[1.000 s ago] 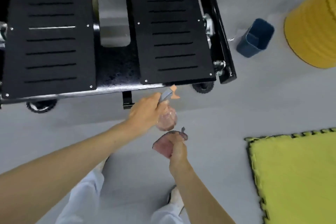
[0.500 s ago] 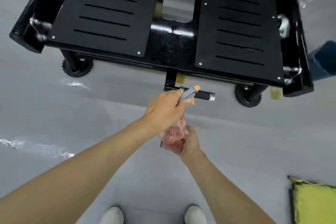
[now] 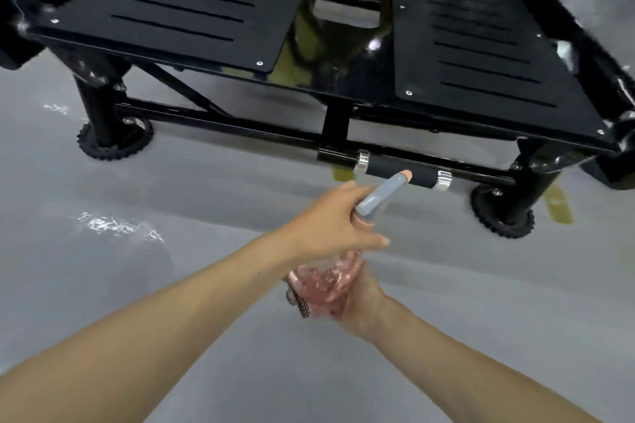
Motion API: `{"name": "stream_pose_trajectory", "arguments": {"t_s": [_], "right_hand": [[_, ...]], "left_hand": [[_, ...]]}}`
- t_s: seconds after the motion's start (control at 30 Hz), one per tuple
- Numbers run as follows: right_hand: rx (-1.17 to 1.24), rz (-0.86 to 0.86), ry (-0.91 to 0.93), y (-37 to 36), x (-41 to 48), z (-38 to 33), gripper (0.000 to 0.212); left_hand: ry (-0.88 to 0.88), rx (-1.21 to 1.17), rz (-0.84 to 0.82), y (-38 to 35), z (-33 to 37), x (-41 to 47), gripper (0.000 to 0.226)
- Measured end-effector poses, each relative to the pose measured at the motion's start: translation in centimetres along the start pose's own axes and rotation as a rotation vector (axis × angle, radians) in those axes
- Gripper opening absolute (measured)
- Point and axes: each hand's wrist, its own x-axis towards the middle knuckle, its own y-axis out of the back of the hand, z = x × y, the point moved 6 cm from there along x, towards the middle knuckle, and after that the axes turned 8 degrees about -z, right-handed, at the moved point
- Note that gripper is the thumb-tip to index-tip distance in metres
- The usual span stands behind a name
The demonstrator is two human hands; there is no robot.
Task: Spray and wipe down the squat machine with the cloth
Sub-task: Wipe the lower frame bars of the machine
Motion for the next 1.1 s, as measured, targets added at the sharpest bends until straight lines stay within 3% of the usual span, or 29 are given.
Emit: {"name": "stream_pose_trajectory", "arguments": {"t_s": [0.1,0.27,0.33,0.53,0.8,0.9,1.0,1.1], "right_hand": [[-0.076,0.007,0.008,1.3,0.0,0.1,0.053],[-0.167,0.087,-0.026,3.0,-1.2,0.5,0.046],[-0.215,0.114,-0.044,3.4,-2.3,0.4,0.046],[-0.385,0.19,0.026,4.4,-5.0,-1.2,0.037],[-0.334,0.378,0.217,6.3,-7.1,-4.9,0.033],[-0.292,0.396,0.209,6.3,-7.6,-4.9,0.036],[-0.289,0.423,0.195,6.0,-7.5,-4.4,0.044],[-0.285,0.441,0.16,5.7,-7.2,-4.0,0.05]], "left_hand": [[0.019,-0.042,-0.022,-1.1,-1.0,1.4,0.035],[0.046,-0.05,-0.152,-2.2,0.3,2.2,0.046],[0.083,-0.07,-0.124,-2.4,0.6,2.3,0.053],[0.242,0.03,0.059,-4.4,0.4,3.7,0.015],[0.277,0.108,0.241,-5.7,1.3,5.3,0.024],[0.312,0.151,0.205,-6.4,1.7,5.7,0.028],[0.359,0.182,0.223,-6.3,1.5,5.4,0.011],[0.371,0.156,0.266,-5.7,1.1,4.9,0.016]]}}
